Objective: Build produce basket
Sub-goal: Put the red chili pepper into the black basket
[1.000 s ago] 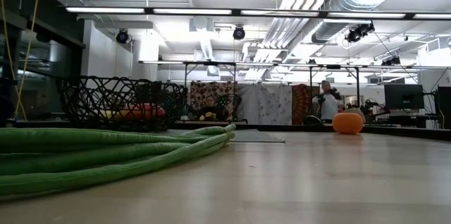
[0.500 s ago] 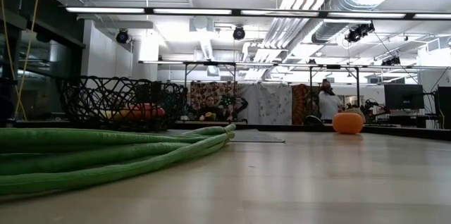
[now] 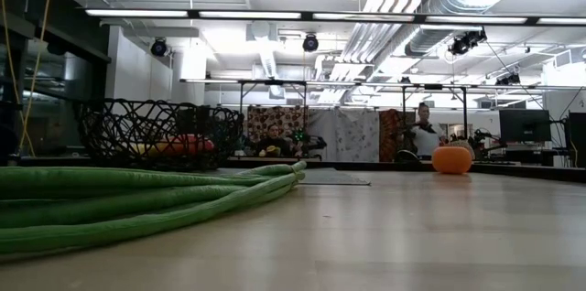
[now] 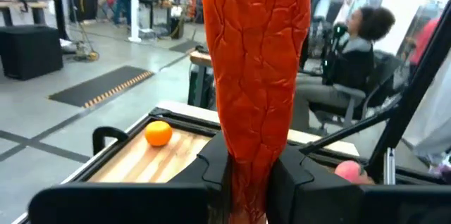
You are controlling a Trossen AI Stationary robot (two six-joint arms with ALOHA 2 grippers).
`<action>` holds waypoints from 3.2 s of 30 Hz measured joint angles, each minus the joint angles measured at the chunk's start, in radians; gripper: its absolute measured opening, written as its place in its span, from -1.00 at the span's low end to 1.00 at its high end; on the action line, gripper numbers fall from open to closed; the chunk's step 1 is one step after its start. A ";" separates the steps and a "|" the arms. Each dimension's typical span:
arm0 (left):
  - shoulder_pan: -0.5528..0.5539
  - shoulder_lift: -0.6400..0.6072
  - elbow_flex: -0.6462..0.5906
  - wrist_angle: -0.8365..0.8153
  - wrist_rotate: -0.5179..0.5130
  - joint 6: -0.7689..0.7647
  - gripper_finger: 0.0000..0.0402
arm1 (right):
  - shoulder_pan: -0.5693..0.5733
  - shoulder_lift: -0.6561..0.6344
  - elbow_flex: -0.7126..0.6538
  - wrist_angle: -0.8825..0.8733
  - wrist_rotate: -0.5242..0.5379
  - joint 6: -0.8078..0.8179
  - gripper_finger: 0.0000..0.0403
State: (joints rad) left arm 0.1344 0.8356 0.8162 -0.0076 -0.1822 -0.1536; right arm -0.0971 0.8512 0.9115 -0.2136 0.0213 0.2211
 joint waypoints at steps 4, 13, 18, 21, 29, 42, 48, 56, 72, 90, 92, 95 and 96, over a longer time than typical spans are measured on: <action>-0.025 -0.131 -0.079 0.000 -0.006 -0.011 -0.80 | 0.000 -0.112 -0.171 0.160 0.006 0.084 0.25; -0.044 -0.313 -0.195 -0.027 -0.101 -0.053 -0.80 | 0.000 -0.180 -0.302 0.346 0.005 0.145 0.25; -0.044 -0.331 -0.201 -0.033 -0.125 -0.053 -0.79 | 0.000 -0.178 -0.302 0.346 0.005 0.139 0.25; -0.044 -0.331 -0.201 -0.033 -0.125 -0.053 -0.79 | 0.000 -0.178 -0.302 0.346 0.005 0.115 0.25; -0.044 -0.330 -0.201 -0.033 -0.109 -0.053 -0.79 | 0.000 -0.178 -0.302 0.346 -0.004 0.026 0.25; -0.044 -0.330 -0.200 -0.033 -0.109 -0.053 -0.79 | 0.000 -0.178 -0.302 0.339 -0.068 0.006 0.25; -0.044 -0.330 -0.200 -0.033 -0.109 -0.053 -0.79 | 0.000 -0.178 -0.302 0.338 -0.076 0.011 0.10; -0.044 -0.324 -0.200 -0.033 -0.109 -0.053 -0.79 | 0.000 -0.178 -0.302 0.337 -0.172 -0.020 -0.63; -0.042 -0.267 -0.149 -0.071 -0.265 -0.056 -0.79 | 0.000 -0.178 -0.302 0.326 -0.195 -0.003 -0.99; 0.618 0.166 0.121 -0.786 -0.046 -0.227 -0.80 | 0.000 -0.177 -0.302 0.298 -0.191 -0.002 -1.00; 0.684 0.230 0.121 -0.795 -0.001 -0.221 -0.80 | 0.000 -0.177 -0.302 0.297 -0.191 -0.002 -1.00; 0.758 0.316 0.121 -0.811 0.035 -0.220 -0.80 | 0.000 -0.177 -0.302 0.278 -0.191 -0.002 -1.00; 0.775 0.339 0.121 -0.815 0.041 -0.221 -0.80 | 0.000 -0.177 -0.302 0.269 -0.191 -0.002 -1.00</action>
State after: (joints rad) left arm 0.9094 1.1744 0.9375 -0.8221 -0.1415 -0.3742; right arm -0.0971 0.6739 0.6090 0.0553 -0.1696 0.2192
